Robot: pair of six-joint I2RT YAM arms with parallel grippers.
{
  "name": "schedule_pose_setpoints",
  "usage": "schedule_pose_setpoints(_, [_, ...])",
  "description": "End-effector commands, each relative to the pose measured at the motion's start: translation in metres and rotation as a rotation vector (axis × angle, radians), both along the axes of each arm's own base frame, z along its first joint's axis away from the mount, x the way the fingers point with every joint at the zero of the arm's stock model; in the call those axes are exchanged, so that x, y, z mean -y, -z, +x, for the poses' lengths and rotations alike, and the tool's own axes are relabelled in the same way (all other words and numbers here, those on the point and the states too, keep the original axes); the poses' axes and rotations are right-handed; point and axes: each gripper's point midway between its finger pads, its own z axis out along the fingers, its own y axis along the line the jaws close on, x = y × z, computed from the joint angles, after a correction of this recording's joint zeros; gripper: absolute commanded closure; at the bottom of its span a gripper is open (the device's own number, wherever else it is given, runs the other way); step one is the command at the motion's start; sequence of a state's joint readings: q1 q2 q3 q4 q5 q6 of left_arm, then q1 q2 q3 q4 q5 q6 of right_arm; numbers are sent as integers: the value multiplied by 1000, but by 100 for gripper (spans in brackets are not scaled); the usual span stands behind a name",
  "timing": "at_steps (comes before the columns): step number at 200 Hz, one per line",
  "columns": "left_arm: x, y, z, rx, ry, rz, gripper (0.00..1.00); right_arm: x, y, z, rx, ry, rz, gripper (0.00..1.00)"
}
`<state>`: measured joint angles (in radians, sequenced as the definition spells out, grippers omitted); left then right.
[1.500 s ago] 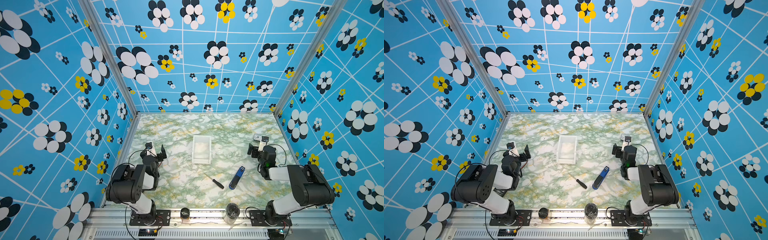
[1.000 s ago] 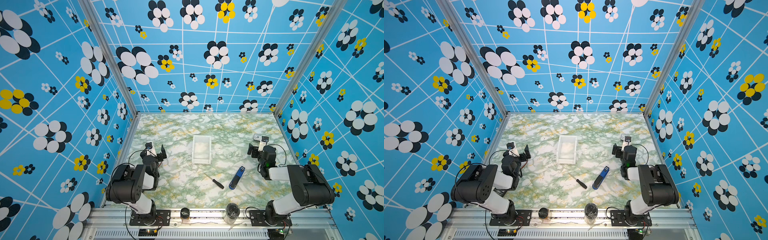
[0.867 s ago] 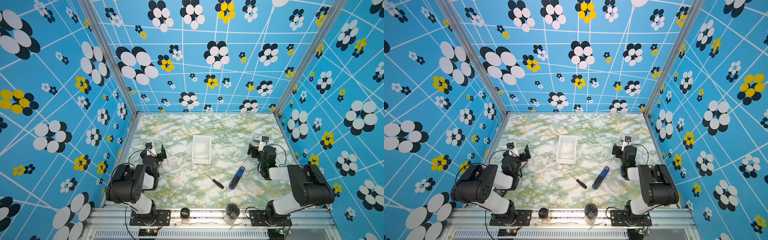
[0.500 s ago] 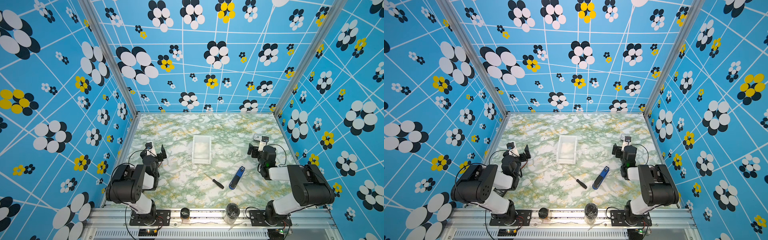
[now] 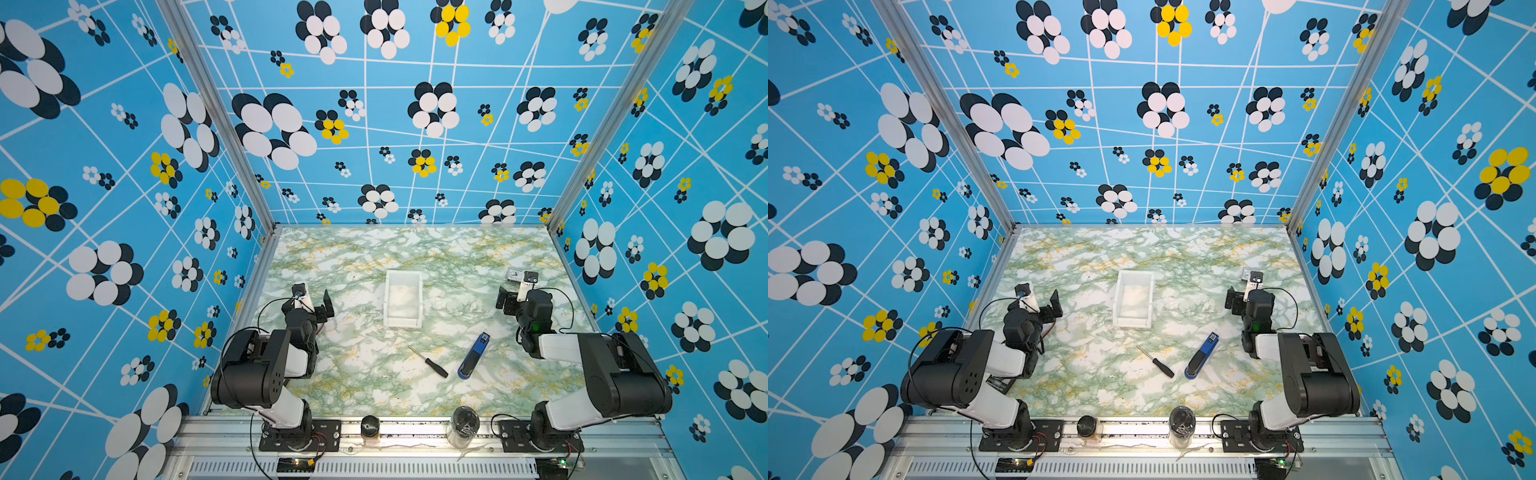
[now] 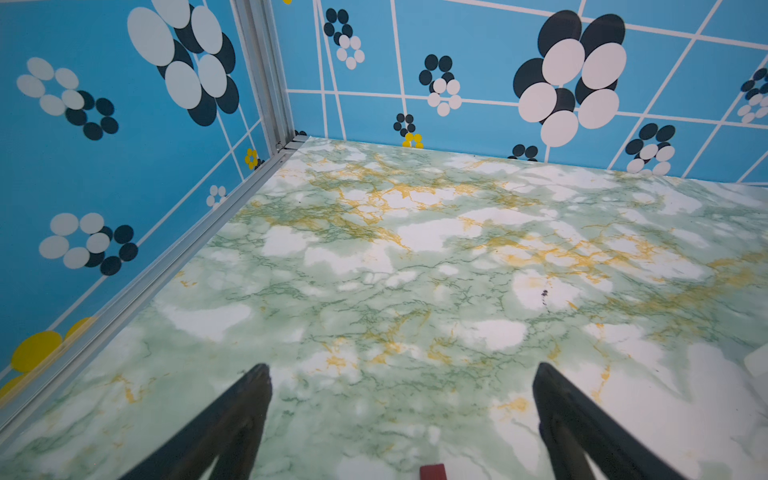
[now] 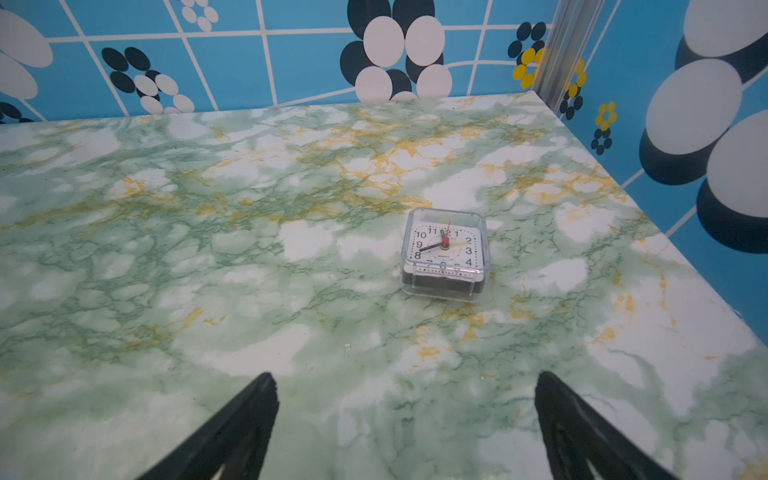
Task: Put the screwdriver in the bin
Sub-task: 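Reach the right gripper toward the black-handled screwdriver while the left arm lifts slightly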
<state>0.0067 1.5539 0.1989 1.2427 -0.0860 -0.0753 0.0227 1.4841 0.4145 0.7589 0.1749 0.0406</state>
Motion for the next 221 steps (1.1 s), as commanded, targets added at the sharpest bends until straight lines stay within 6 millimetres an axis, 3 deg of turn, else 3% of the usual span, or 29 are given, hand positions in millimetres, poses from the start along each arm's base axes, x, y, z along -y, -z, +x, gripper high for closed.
schedule_pose_setpoints(1, [6,-14,6,-9,44,7,1,10,-33,1,7,53,-3,2])
schedule_pose_setpoints(27, [16,-26,8,-95,110,11,1,15,-53,-8,-24,99,27,2])
schedule_pose_setpoints(47, [29,-32,1,-141,195,44,1,8,-62,-19,-93,120,93,2])
schedule_pose_setpoints(84, [36,-35,-16,-303,281,150,1,-26,-71,-40,-260,79,223,11])
schedule_pose_setpoints(96, [49,-41,-26,-355,395,222,1,-59,-74,-48,-309,-22,231,15])
schedule_pose_setpoints(127, [35,-67,-29,-386,323,251,1,-107,-82,-71,-428,-156,190,19])
schedule_pose_setpoints(155, [40,-89,-39,-447,354,222,1,-156,-81,-91,-563,-294,123,20])
schedule_pose_setpoints(200, [49,-128,-57,-487,406,186,1,-228,-45,-136,-793,-531,8,23])
schedule_pose_setpoints(221, [53,-140,-63,-503,419,159,1,-242,-28,-160,-909,-590,-41,30])
